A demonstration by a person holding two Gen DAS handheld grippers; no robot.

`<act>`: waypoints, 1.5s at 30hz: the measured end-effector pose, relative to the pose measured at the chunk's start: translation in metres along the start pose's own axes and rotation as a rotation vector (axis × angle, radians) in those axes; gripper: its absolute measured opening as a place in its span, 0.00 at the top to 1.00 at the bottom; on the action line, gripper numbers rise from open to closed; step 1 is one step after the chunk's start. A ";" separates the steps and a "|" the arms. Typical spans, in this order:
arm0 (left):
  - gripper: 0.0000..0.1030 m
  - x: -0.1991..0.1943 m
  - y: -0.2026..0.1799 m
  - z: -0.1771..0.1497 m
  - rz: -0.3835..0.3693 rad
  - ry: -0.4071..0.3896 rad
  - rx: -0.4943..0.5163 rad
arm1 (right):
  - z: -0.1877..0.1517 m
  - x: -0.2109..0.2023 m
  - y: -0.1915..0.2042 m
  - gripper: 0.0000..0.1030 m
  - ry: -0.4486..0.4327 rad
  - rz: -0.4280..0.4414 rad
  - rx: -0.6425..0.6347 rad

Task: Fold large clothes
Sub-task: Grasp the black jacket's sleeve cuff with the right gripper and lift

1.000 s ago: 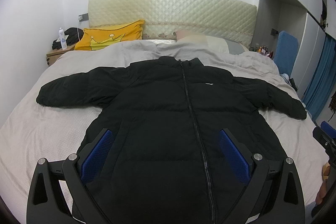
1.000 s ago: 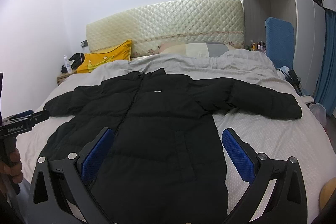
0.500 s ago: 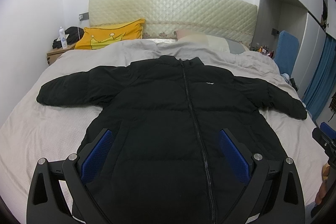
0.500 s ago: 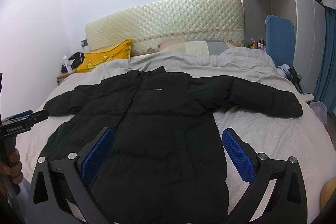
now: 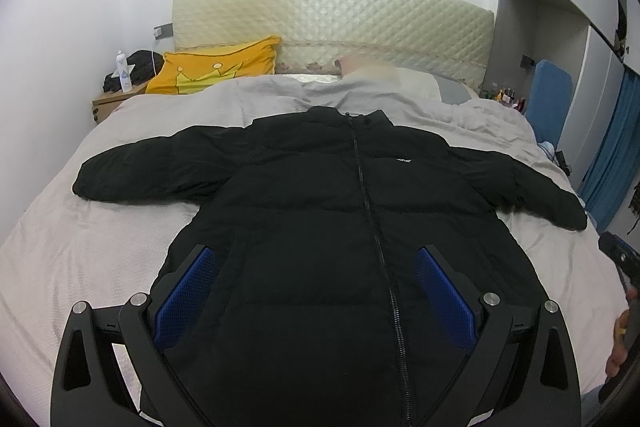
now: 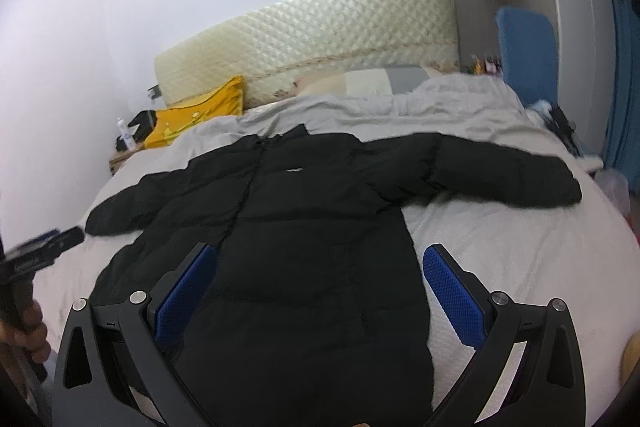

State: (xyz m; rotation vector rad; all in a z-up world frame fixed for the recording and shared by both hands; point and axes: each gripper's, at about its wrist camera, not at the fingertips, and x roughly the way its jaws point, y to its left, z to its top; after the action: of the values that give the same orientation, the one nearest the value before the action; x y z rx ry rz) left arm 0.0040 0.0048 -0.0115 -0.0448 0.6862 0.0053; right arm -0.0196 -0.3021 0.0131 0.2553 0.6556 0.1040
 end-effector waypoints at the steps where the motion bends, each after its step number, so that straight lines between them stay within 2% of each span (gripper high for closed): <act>1: 0.02 -0.001 0.000 0.000 0.000 -0.001 -0.002 | 0.002 0.003 -0.007 0.00 0.009 -0.007 0.022; 8: 0.02 -0.002 0.004 0.002 -0.002 -0.004 -0.011 | 0.027 0.025 -0.063 0.00 0.046 -0.070 0.133; 12: 0.02 -0.001 0.004 0.001 0.016 -0.003 -0.004 | 0.046 0.051 -0.095 0.00 0.060 -0.190 0.089; 17: 0.02 -0.002 -0.001 0.006 0.032 -0.005 0.008 | 0.059 0.099 -0.165 0.00 0.098 -0.252 0.154; 20: 0.02 0.001 -0.006 0.015 0.057 0.013 -0.001 | 0.057 0.124 -0.221 0.00 0.113 -0.264 0.276; 24: 0.02 0.000 -0.010 0.038 -0.016 0.054 -0.074 | 0.043 0.151 -0.285 0.01 0.121 -0.263 0.476; 28: 0.02 -0.010 -0.023 0.064 -0.009 0.044 -0.095 | 0.027 0.173 -0.322 0.03 0.147 -0.272 0.608; 31: 0.02 -0.015 -0.034 0.080 -0.025 0.059 -0.102 | 0.013 0.183 -0.347 0.05 0.143 -0.318 0.709; 38: 0.02 -0.012 -0.066 0.110 -0.040 0.091 -0.085 | -0.006 0.198 -0.388 0.06 -0.006 -0.240 0.881; 41: 0.02 -0.004 -0.078 0.114 -0.070 0.126 -0.081 | 0.000 0.204 -0.389 0.06 -0.031 -0.180 0.863; 45: 0.02 0.010 -0.089 0.114 -0.071 0.154 -0.063 | 0.007 0.215 -0.389 0.16 -0.043 -0.142 0.824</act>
State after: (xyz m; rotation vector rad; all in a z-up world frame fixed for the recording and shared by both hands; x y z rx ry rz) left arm 0.0859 -0.0793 0.0737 -0.1308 0.8383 -0.0455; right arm 0.1602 -0.6411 -0.2120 0.9978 0.6452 -0.3176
